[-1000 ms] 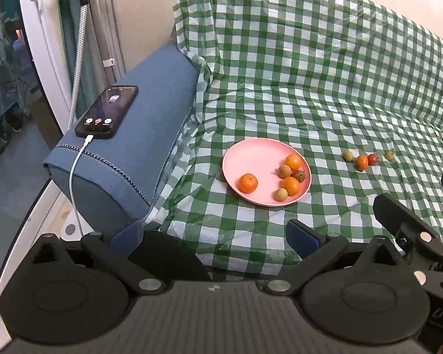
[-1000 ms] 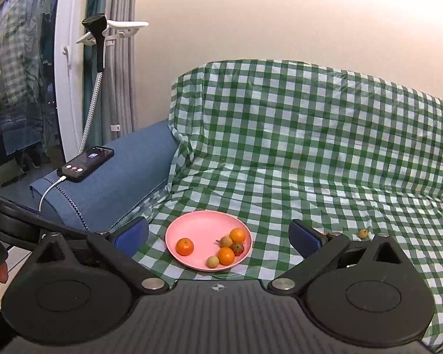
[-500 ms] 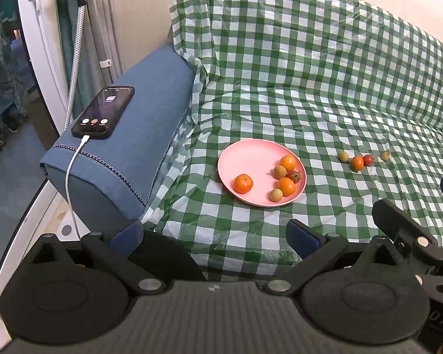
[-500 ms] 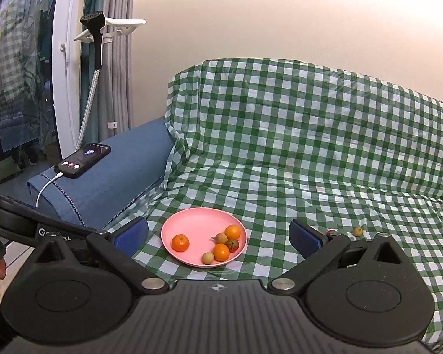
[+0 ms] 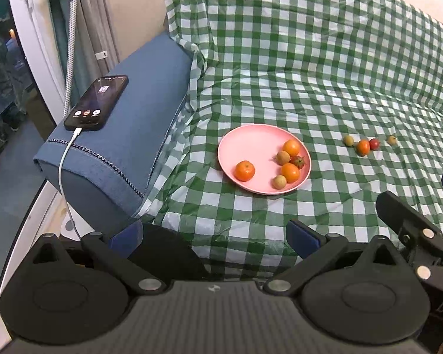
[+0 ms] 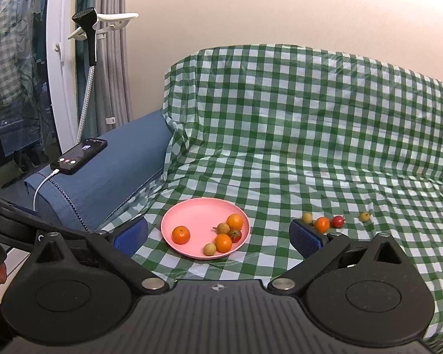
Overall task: Organize fruits
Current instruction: 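Lift both open tools back from the plate toward the fruit row, then grasp a stemmed orange with the left tool while the right tool grasps a cherry tomato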
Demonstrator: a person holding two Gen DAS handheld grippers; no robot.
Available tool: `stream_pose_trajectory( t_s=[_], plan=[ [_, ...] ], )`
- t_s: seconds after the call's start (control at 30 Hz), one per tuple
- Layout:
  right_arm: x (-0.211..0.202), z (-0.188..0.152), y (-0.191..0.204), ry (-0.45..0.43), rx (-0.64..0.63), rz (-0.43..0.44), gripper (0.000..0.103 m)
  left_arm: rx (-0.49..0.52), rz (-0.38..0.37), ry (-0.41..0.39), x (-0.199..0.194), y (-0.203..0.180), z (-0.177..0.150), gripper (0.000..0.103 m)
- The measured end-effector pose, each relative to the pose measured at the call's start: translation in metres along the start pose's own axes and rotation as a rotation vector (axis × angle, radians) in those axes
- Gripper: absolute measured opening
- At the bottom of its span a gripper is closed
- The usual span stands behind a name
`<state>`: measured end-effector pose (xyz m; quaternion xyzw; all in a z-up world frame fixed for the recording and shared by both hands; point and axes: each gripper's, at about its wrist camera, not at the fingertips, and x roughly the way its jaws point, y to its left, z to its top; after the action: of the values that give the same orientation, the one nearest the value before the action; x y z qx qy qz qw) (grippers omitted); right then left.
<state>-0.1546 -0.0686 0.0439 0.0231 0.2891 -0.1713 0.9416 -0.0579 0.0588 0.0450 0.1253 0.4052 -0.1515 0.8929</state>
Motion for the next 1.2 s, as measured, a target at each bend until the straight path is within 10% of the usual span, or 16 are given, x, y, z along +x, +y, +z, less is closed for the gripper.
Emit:
stream_pose_trajectory(
  t_s=[0.4, 0.8, 1.2],
  plan=[
    [0.024, -0.008, -0.047, 0.015, 0.128, -0.062, 0.101, 0.067, 0.009, 0.072, 0.032, -0.033, 0.024, 0.103],
    [0.078, -0.027, -0.163, 0.040, 0.276, -0.341, 0.101, -0.013, -0.119, 0.233, 0.111, -0.118, 0.101, 0.103],
    [0.282, -0.050, -0.275, 0.190, 0.280, -0.427, 0.100, -0.019, -0.022, 0.339, 0.215, -0.186, 0.153, 0.103]
  ],
)
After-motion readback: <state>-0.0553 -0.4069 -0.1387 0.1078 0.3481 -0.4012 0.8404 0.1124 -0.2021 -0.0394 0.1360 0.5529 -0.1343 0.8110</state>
